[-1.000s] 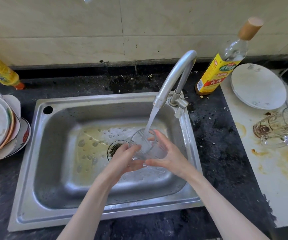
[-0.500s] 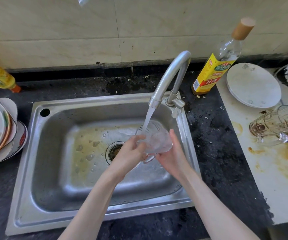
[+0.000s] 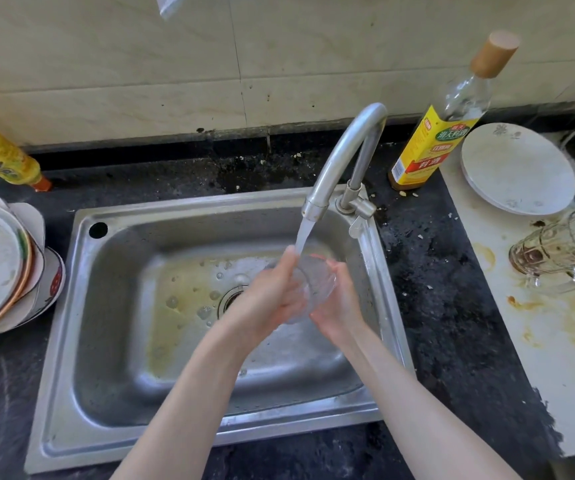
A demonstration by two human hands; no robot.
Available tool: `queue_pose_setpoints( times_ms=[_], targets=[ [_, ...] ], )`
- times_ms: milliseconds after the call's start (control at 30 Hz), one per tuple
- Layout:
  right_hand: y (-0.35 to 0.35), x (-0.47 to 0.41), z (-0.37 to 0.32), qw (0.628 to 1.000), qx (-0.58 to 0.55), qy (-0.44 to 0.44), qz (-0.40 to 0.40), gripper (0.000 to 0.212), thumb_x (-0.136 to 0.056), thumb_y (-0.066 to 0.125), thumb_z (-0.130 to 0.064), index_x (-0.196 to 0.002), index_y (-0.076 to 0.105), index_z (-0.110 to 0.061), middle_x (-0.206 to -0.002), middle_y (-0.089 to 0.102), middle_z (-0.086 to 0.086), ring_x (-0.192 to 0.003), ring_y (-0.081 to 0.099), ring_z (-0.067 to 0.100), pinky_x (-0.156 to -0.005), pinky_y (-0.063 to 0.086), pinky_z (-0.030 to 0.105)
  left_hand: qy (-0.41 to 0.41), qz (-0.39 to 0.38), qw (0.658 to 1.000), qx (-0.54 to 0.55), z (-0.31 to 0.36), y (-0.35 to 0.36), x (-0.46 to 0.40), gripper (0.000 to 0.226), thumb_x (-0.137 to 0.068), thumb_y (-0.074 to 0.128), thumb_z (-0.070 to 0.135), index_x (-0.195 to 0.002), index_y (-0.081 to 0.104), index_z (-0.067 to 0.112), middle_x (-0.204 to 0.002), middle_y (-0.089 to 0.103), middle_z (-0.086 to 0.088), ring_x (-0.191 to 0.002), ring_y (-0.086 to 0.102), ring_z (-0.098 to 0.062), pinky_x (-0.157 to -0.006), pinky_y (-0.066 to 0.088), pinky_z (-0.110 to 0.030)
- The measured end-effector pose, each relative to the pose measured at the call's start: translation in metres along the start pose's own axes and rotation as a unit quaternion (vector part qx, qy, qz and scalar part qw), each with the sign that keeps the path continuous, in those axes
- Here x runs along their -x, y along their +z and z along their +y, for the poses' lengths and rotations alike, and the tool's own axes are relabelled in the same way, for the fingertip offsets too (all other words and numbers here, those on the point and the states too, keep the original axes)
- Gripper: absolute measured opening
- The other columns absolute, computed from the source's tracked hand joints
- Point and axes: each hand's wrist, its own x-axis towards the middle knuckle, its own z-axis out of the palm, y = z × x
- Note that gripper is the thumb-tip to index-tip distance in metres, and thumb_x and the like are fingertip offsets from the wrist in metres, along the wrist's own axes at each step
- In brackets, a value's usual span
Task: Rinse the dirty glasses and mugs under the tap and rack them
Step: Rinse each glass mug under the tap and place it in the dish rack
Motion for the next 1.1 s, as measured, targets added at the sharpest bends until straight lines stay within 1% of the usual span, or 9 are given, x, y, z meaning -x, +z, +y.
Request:
queue_pose_setpoints(
  times_ms=[67, 167, 400, 533, 600, 733, 867, 1000, 1100],
  targets=[
    [0.002, 0.0, 0.001, 1.0, -0.009, -0.014, 0.004, 0.02, -0.089, 0.041, -0.027, -0.094, 0.058, -0.017, -0.082, 0.064, 0.008, -0.075, 0.059, 0.023, -0.065, 0.042, 0.032, -0.072, -0.049, 0.978, 0.187, 0.004, -0.003, -0.01, 0.039, -0.089, 0.051, 0.048, -0.091, 0.058, 0.01, -0.089, 0.056, -0.008, -0.083, 0.056, -0.023, -0.085, 0.048, -0.032],
    [0.009, -0.001, 0.003, 0.999, -0.03, -0.039, 0.007, 0.022, -0.093, 0.042, -0.03, -0.095, 0.059, -0.016, -0.086, 0.06, 0.011, -0.078, 0.058, 0.024, -0.069, 0.043, 0.034, -0.068, -0.066, 0.955, 0.283, 0.006, -0.006, -0.01, 0.047, -0.091, 0.044, 0.034, -0.111, 0.06, -0.006, -0.111, 0.064, -0.024, -0.1, 0.063, -0.033, -0.089, 0.05, -0.037],
    [0.01, -0.001, -0.001, 1.0, 0.012, 0.003, -0.005, 0.04, -0.096, 0.035, -0.039, -0.104, 0.057, -0.007, -0.084, 0.068, 0.007, -0.078, 0.064, 0.019, -0.073, 0.046, 0.031, -0.025, -0.096, 0.968, 0.23, -0.003, -0.016, -0.011, 0.04, -0.084, 0.047, 0.014, -0.117, 0.059, -0.004, -0.117, 0.063, -0.023, -0.111, 0.06, -0.03, -0.095, 0.049, -0.038],
    [0.015, 0.0, 0.004, 0.993, -0.003, 0.108, 0.043, 0.075, -0.078, 0.052, -0.067, -0.113, 0.064, -0.002, -0.112, 0.064, 0.016, -0.103, 0.061, 0.025, -0.088, 0.05, 0.036, 0.036, -0.069, 0.996, -0.053, 0.0, -0.017, -0.01, 0.026, -0.084, 0.061, 0.019, -0.104, 0.068, 0.006, -0.102, 0.072, -0.008, -0.101, 0.066, -0.019, -0.095, 0.049, -0.031],
    [0.011, 0.0, 0.002, 0.989, -0.055, 0.118, 0.071, 0.062, -0.082, 0.057, -0.056, -0.102, 0.064, 0.001, -0.101, 0.061, 0.018, -0.092, 0.059, 0.025, -0.082, 0.051, 0.034, 0.076, -0.009, 0.987, -0.139, 0.002, -0.02, -0.013, 0.021, -0.084, 0.065, 0.012, -0.101, 0.07, 0.0, -0.098, 0.071, -0.017, -0.099, 0.067, -0.028, -0.09, 0.053, -0.031],
    [0.009, -0.001, 0.008, 0.994, -0.093, 0.062, 0.009, 0.048, -0.086, 0.047, -0.045, -0.087, 0.073, -0.005, -0.09, 0.068, 0.013, -0.081, 0.065, 0.021, -0.069, 0.052, 0.027, 0.009, -0.037, 0.999, -0.018, 0.011, -0.015, -0.019, 0.028, -0.086, 0.059, 0.009, -0.108, 0.062, -0.008, -0.113, 0.064, -0.023, -0.104, 0.064, -0.03, -0.093, 0.051, -0.035],
    [0.013, 0.005, 0.013, 0.985, -0.168, 0.024, -0.031, 0.05, -0.089, 0.039, -0.042, -0.109, 0.066, -0.005, -0.106, 0.066, 0.016, -0.095, 0.064, 0.025, -0.079, 0.048, 0.031, -0.09, -0.139, 0.96, 0.226, 0.026, -0.012, -0.023, 0.045, -0.086, 0.047, 0.029, -0.117, 0.053, -0.004, -0.132, 0.043, -0.026, -0.129, 0.04, -0.037, -0.11, 0.031, -0.045],
    [0.009, 0.005, 0.007, 0.985, -0.167, 0.014, -0.048, 0.05, -0.086, 0.043, -0.044, -0.105, 0.07, -0.006, -0.108, 0.066, 0.015, -0.095, 0.063, 0.025, -0.08, 0.047, 0.031, -0.067, -0.147, 0.962, 0.221, 0.028, -0.003, -0.02, 0.05, -0.072, 0.049, 0.011, -0.121, 0.045, 0.002, -0.123, 0.047, -0.024, -0.113, 0.048, -0.034, -0.106, 0.036, -0.039],
    [0.01, 0.005, -0.001, 0.988, -0.14, 0.038, -0.049, 0.072, -0.08, 0.05, -0.061, -0.123, 0.06, -0.004, -0.128, 0.057, 0.019, -0.117, 0.055, 0.031, -0.105, 0.037, 0.041, -0.067, -0.094, 0.976, 0.183, 0.025, -0.005, -0.025, 0.048, -0.079, 0.048, 0.009, -0.123, 0.053, -0.007, -0.12, 0.061, -0.024, -0.105, 0.063, -0.033, -0.091, 0.052, -0.043]
  ],
)
